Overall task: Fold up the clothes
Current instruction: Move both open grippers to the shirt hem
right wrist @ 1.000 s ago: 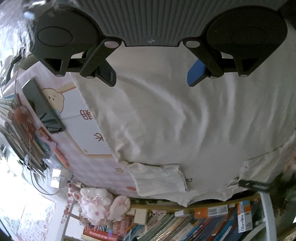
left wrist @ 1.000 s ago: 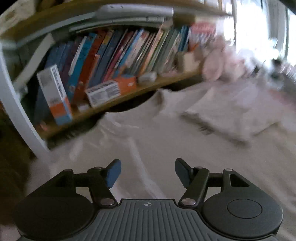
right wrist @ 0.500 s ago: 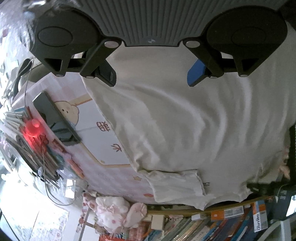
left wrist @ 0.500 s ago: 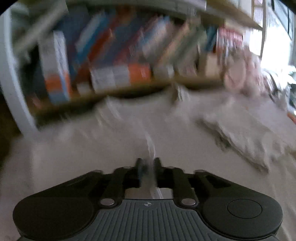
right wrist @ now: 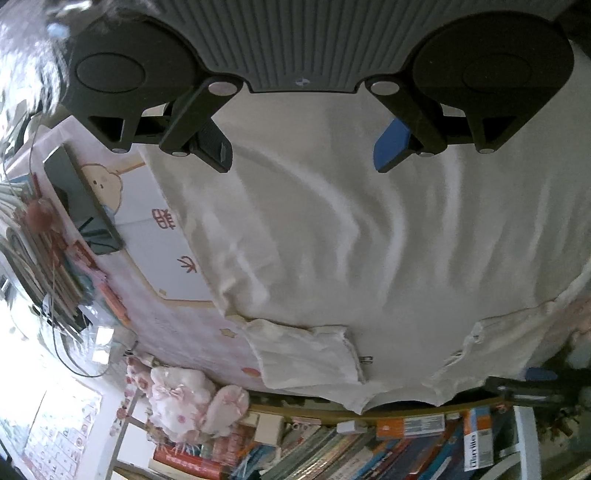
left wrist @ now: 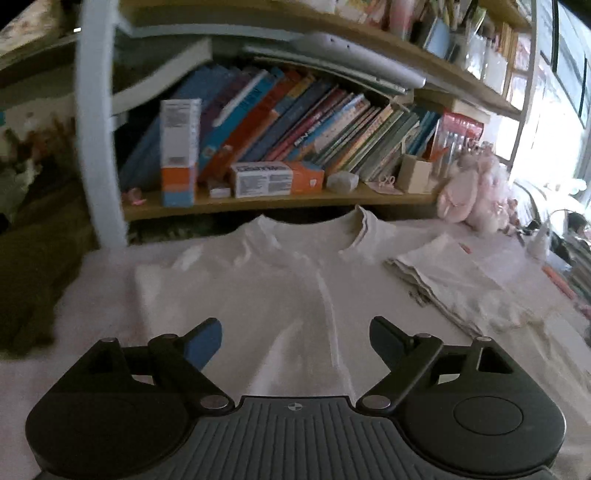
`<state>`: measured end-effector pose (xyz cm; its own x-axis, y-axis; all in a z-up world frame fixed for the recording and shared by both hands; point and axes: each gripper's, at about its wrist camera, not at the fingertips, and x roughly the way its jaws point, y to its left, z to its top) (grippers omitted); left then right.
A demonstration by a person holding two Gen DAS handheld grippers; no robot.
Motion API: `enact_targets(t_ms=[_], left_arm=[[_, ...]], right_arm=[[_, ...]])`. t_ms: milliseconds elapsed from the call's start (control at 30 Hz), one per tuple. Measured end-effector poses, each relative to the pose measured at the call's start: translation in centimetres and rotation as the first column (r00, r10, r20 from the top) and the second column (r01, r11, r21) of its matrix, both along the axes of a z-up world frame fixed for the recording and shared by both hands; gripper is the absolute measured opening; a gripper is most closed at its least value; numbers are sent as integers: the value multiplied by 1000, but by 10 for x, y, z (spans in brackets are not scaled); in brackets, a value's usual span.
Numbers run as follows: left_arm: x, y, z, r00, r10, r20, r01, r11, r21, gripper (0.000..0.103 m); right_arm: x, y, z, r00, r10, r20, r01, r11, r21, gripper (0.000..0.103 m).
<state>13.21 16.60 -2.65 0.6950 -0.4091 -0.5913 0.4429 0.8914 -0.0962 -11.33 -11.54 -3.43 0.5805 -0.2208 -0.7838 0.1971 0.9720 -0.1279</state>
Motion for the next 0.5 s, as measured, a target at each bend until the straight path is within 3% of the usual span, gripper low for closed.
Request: enact_targets(t_ms=[300, 500], left_arm=[[-96, 60, -8, 992, 101, -76, -97, 994, 55, 90], [-150, 88, -13, 967, 221, -129, -215, 975, 59, 88]], right_arm=[[-8, 3, 3, 1000, -21, -1, 21, 999, 46, 83], [-4, -3, 7, 998, 52, 33, -54, 995, 79, 83]])
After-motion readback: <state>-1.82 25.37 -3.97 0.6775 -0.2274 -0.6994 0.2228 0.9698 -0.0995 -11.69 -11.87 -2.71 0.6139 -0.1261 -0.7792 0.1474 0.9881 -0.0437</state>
